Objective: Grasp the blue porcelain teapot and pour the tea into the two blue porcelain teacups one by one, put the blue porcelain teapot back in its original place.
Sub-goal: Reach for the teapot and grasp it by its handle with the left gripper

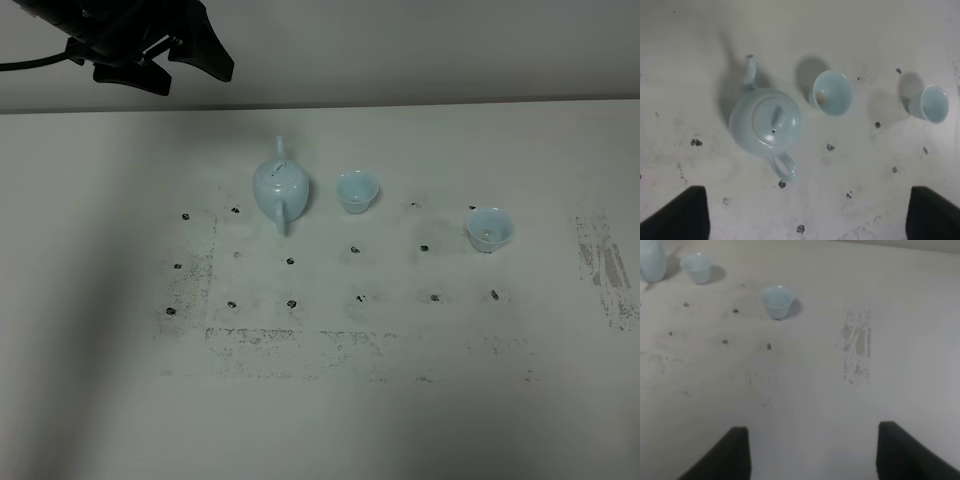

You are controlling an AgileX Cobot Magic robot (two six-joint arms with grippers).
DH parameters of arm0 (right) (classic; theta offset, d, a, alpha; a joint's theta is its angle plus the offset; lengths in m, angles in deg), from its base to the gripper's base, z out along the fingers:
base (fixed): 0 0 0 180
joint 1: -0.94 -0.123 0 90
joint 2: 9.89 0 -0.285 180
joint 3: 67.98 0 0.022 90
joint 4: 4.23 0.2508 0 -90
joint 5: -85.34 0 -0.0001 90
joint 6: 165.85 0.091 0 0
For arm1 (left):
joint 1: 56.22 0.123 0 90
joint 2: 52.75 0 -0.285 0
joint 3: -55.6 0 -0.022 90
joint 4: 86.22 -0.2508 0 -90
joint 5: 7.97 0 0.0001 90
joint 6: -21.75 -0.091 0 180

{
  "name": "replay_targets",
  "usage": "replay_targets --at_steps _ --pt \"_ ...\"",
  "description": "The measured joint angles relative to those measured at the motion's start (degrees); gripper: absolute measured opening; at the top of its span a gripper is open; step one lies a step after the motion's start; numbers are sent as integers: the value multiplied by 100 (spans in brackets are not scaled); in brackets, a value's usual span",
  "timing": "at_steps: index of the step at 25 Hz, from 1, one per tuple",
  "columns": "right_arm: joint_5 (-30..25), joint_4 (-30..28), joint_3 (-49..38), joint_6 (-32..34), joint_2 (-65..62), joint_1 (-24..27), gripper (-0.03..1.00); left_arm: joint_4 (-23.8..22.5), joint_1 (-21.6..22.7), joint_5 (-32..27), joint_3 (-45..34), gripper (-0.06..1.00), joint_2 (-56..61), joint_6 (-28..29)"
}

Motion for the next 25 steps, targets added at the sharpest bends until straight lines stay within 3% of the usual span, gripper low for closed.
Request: replay_targets --at_steps 19,25 --pt "0 0 0 0 0 0 52 -5 0 0 0 8 5 6" --pt "0 0 0 0 0 0 52 -214 0 0 0 8 154 11"
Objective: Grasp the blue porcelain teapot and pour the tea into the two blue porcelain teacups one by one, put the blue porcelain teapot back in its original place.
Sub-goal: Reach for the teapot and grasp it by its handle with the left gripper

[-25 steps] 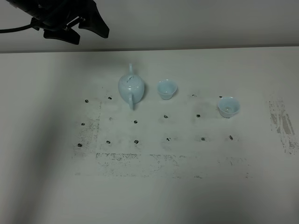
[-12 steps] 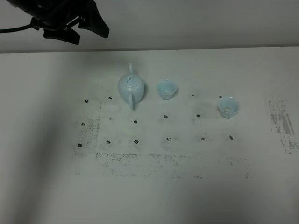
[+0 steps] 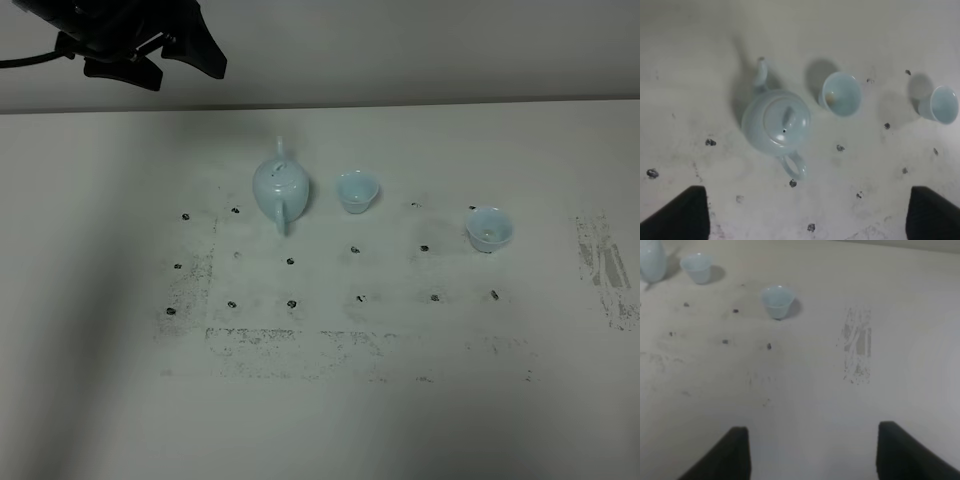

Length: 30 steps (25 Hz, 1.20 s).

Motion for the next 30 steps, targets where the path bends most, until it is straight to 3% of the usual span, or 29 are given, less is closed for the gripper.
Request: replay_targets --at_steps 15,21,25,30 --pt "0 0 0 11 0 0 52 -250 17 -4 16 8 339 49" --pt "0 0 0 13 0 0 52 -279 4 -4 -32 8 341 329" --pt "0 0 0 13 0 0 52 -650 -207 -4 -257 8 383 485" --pt "0 0 0 13 0 0 52 -1181 -818 -4 -506 8 405 647"
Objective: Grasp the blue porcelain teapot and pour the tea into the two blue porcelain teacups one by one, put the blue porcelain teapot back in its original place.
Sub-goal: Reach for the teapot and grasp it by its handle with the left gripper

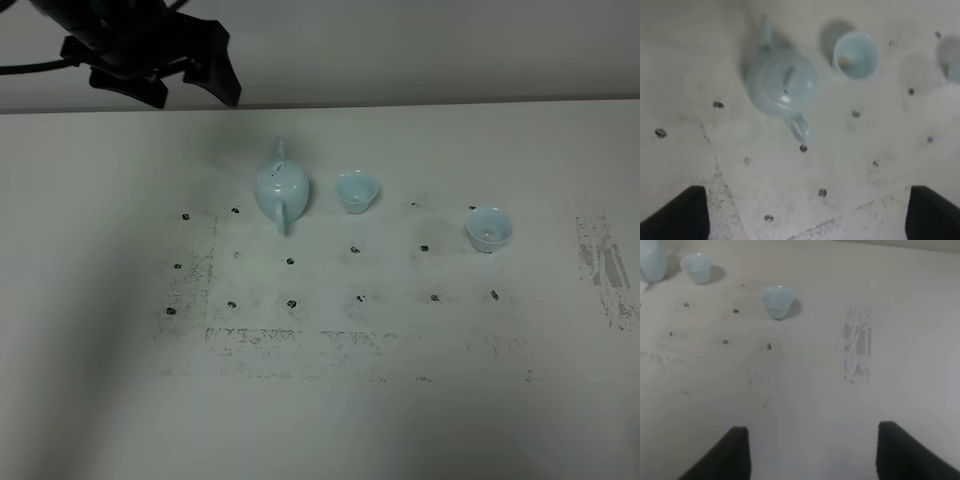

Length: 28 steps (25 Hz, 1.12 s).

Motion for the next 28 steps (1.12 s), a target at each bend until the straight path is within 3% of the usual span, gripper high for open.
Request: replay_targets --at_steps 8,14,28 --pt "0 0 0 0 0 0 52 -1161 -904 5 -27 8 -239 953" --pt "0 0 0 0 0 0 52 -1287 -969 5 -27 8 -701 1455" --pt "0 0 0 3 0 0 52 -1281 -969 5 -32 8 -1441 1562"
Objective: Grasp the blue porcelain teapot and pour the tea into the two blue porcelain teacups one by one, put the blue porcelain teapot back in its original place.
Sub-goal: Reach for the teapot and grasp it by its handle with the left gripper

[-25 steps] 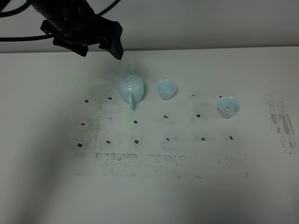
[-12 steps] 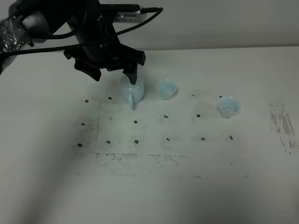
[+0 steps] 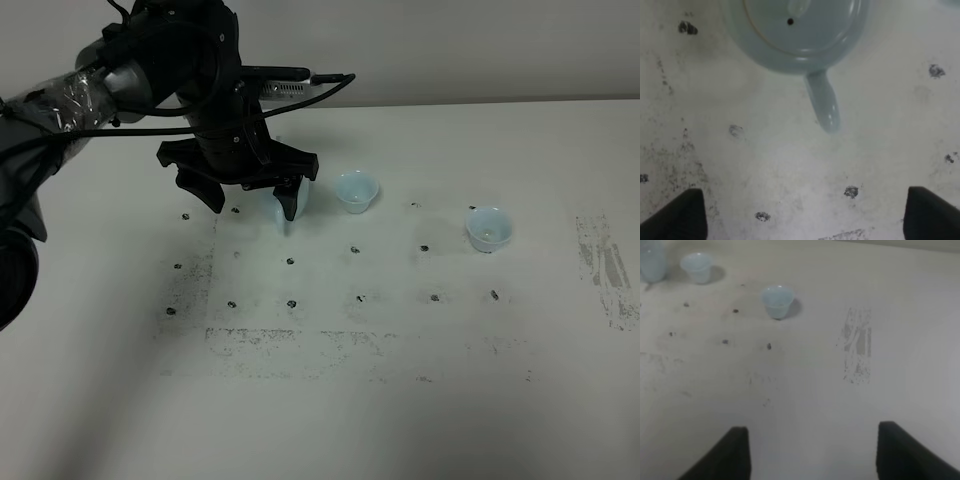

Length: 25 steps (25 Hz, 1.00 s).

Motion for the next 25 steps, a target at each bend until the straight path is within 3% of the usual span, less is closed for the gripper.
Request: replay_targets --at_steps 14,25 --pt "0 0 -1 0 0 0 52 0 0 0 49 8 -34 11" --pt "0 0 -1 0 0 0 52 291 0 0 1198 8 -670 11"
